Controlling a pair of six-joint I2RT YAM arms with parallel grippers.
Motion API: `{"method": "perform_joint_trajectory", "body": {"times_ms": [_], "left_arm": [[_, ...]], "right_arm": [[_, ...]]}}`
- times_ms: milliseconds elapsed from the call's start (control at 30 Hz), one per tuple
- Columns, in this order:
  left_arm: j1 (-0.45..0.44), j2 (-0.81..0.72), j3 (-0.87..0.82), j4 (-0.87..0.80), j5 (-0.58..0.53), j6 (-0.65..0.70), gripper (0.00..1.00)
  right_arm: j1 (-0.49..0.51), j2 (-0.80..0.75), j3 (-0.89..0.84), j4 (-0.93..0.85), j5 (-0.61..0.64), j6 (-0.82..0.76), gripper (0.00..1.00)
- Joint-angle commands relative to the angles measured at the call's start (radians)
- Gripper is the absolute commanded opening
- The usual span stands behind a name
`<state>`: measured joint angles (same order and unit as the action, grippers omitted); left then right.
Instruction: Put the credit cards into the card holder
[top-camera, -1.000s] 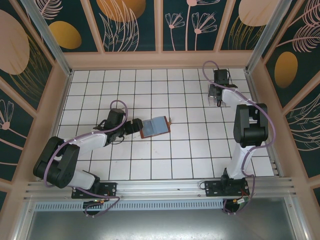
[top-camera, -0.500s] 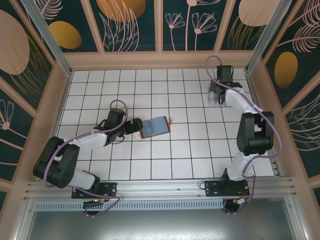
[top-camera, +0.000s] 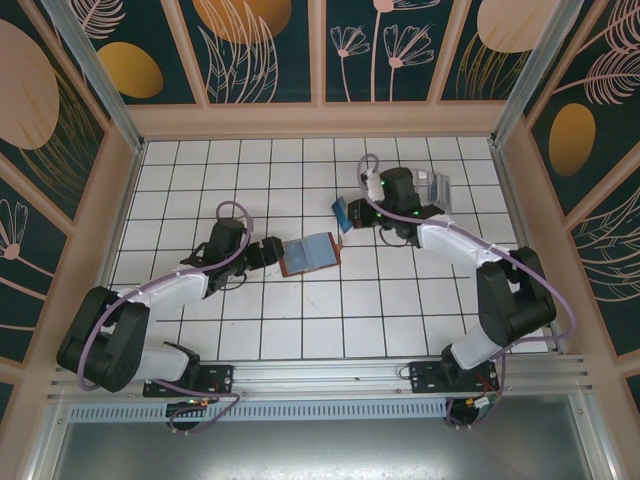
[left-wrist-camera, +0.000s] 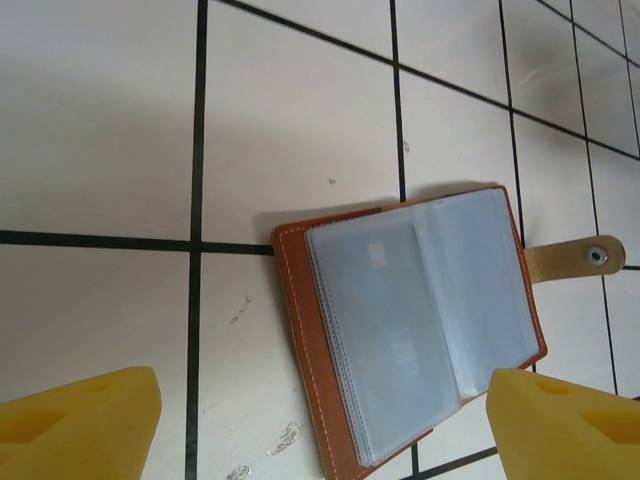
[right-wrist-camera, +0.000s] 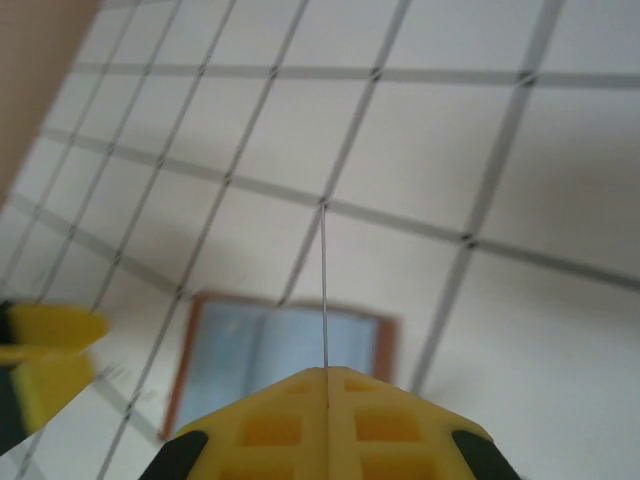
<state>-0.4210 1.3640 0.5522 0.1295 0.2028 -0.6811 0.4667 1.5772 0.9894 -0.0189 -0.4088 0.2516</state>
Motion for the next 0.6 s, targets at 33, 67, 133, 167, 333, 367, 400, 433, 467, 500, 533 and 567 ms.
{"method": "perform_joint_trajectory", "body": {"times_ms": [33,67,133,167,333,367,400,433,467,500,533,567], "left_arm": [[-0.013,0.028,-0.009,0.019,0.038,-0.001,0.84],[-0.015,0.033,-0.008,0.022,0.037,0.002,0.82],[-0.022,0.061,0.006,0.018,0.037,0.009,0.75],[-0.026,0.077,0.015,0.010,0.032,0.008,0.71],[-0.046,0.137,0.017,0.047,-0.001,-0.030,0.59],[-0.048,0.147,0.020,0.055,0.001,-0.033,0.59],[-0.051,0.158,0.026,0.056,0.005,-0.035,0.59],[-0.054,0.166,0.033,0.052,0.007,-0.035,0.59],[-0.057,0.171,0.037,0.051,0.004,-0.035,0.59],[-0.059,0.174,0.037,0.053,-0.002,-0.035,0.59],[-0.059,0.177,0.035,0.057,-0.006,-0.035,0.59],[-0.058,0.181,0.038,0.058,-0.007,-0.035,0.59]], "right_arm": [[0.013,0.083,-0.043,0.170,-0.231,0.063,0.00],[0.016,0.094,-0.055,0.190,-0.246,0.073,0.00],[0.026,0.109,-0.089,0.248,-0.274,0.102,0.00],[0.027,0.121,-0.099,0.271,-0.298,0.115,0.00],[0.028,0.210,-0.120,0.334,-0.391,0.164,0.00],[0.029,0.220,-0.123,0.335,-0.395,0.164,0.00],[0.029,0.227,-0.125,0.342,-0.405,0.169,0.00],[0.030,0.233,-0.130,0.353,-0.411,0.176,0.00],[0.029,0.241,-0.131,0.354,-0.409,0.179,0.00],[0.029,0.250,-0.128,0.348,-0.410,0.176,0.00],[0.029,0.259,-0.123,0.342,-0.416,0.167,0.00],[0.030,0.267,-0.119,0.336,-0.422,0.160,0.00]]}}
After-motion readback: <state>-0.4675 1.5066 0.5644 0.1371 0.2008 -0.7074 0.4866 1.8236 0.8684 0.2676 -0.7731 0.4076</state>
